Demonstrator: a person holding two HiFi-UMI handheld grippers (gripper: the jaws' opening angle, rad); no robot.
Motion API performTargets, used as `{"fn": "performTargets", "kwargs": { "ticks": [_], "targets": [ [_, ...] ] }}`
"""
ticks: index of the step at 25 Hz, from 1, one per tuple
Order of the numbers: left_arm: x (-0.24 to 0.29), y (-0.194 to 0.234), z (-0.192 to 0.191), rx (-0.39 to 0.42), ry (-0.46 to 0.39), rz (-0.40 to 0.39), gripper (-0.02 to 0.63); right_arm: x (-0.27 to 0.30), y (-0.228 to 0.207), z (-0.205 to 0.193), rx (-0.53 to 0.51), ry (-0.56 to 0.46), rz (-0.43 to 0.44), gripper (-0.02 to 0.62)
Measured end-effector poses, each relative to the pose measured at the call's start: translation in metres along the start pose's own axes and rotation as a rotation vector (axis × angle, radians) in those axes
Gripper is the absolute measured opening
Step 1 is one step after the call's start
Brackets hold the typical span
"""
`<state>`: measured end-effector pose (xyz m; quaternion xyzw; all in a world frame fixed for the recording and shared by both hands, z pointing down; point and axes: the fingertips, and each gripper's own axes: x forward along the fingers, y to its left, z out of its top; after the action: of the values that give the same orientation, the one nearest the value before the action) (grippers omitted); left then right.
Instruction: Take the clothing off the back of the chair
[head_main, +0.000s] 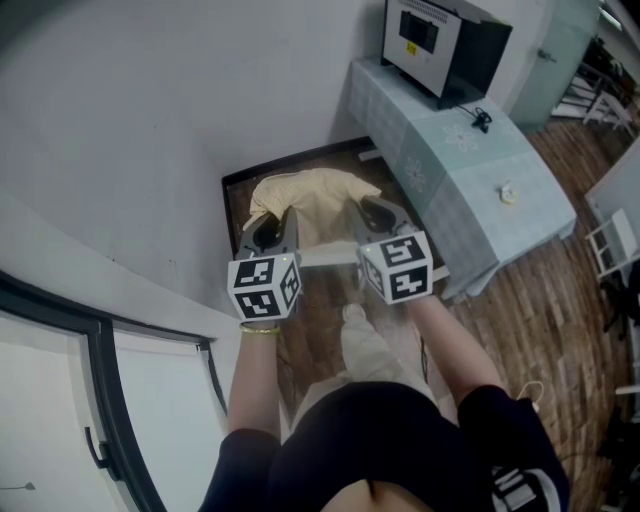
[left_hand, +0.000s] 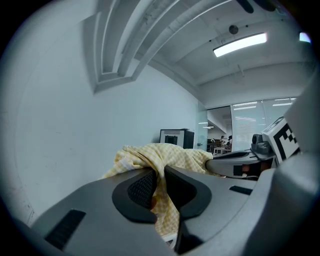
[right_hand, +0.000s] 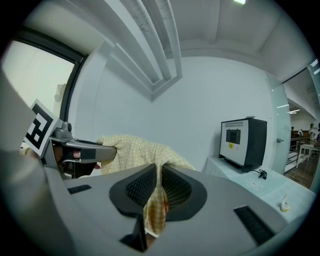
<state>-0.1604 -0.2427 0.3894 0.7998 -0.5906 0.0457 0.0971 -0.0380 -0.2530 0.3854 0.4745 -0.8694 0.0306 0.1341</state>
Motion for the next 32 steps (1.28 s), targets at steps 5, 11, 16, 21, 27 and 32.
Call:
{"fn": "performTargets", "kwargs": {
  "ticks": [5,11,16,21,27,32],
  "targets": [
    [-0.013,-0.005,0.018,0.01,-0.036,0.002,0.046,-0.012,0.005,0.017,-0.01,-0.029,-0.001,0.048],
    [-0.03,-0.011,0.036,0.028,-0.073,0.002,0.046,-0.027,0.009,0.034,-0.023,-0.059,-0.009,0.048],
    [-0.042,-0.017,0.048,0.043,-0.104,-0.001,0.046,-0.039,0.012,0.045,-0.035,-0.084,-0.018,0.048],
    [-0.049,-0.021,0.061,0.06,-0.126,-0.005,0.046,-0.047,0.013,0.057,-0.044,-0.102,-0.032,0.048],
    [-0.057,-0.023,0.082,0.083,-0.169,0.0,0.046,-0.055,0.014,0.076,-0.059,-0.142,-0.037,0.048],
    [-0.064,-0.023,0.098,0.097,-0.204,0.007,0.046,-0.06,0.016,0.094,-0.072,-0.17,-0.035,0.048]
  ]
}}
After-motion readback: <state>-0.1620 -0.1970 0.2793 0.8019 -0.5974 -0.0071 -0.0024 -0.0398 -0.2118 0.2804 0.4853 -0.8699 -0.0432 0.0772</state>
